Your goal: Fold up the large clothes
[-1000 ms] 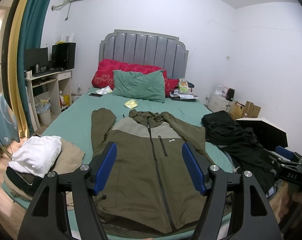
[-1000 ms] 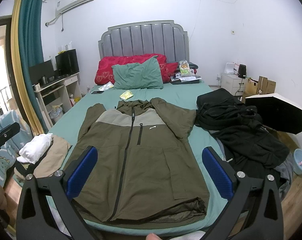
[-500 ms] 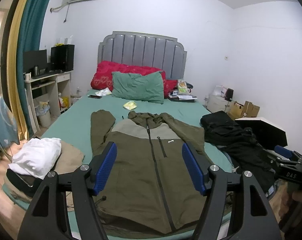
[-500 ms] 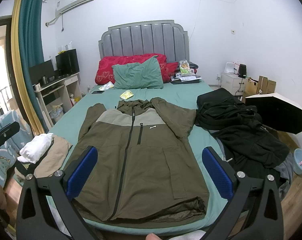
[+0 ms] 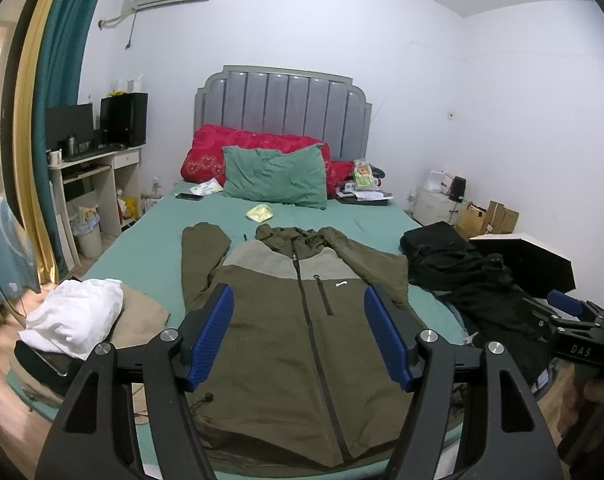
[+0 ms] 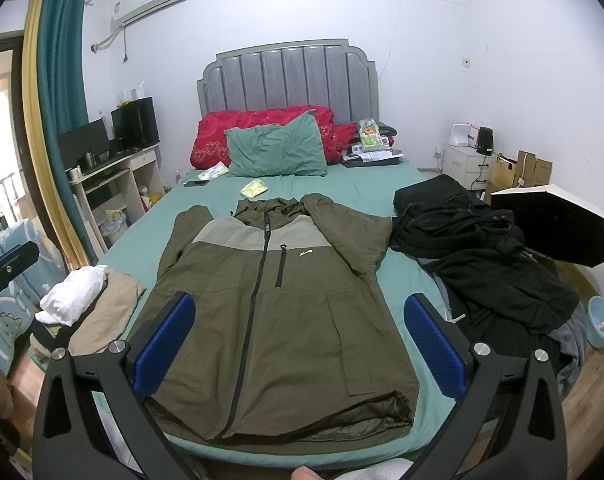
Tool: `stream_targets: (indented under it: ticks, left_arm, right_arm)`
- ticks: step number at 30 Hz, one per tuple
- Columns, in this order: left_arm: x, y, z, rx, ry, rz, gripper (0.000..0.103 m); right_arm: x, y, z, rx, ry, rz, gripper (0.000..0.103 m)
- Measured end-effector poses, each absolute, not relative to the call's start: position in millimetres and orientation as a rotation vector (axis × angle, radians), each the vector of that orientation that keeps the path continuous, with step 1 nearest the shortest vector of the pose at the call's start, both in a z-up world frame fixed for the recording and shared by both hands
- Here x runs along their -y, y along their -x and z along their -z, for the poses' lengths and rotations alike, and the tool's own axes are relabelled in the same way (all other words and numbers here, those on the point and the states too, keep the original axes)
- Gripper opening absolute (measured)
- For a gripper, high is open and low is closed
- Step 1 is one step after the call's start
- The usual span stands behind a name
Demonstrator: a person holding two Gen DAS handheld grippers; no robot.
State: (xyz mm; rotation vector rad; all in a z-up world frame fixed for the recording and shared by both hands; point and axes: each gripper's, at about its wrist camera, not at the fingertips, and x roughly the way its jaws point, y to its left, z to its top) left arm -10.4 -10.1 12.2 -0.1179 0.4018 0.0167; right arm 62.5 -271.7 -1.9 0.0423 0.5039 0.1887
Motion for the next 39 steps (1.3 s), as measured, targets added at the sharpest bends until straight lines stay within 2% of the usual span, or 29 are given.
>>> stream_targets:
  ticks: [39]
  left_arm:
    - [11.7,15.6,-15.9,-0.389,0.122,-0.015,0.071]
  right_arm:
    - [273.5,-63.1,1.8,-0.505,-0.045,-0.189,0.103]
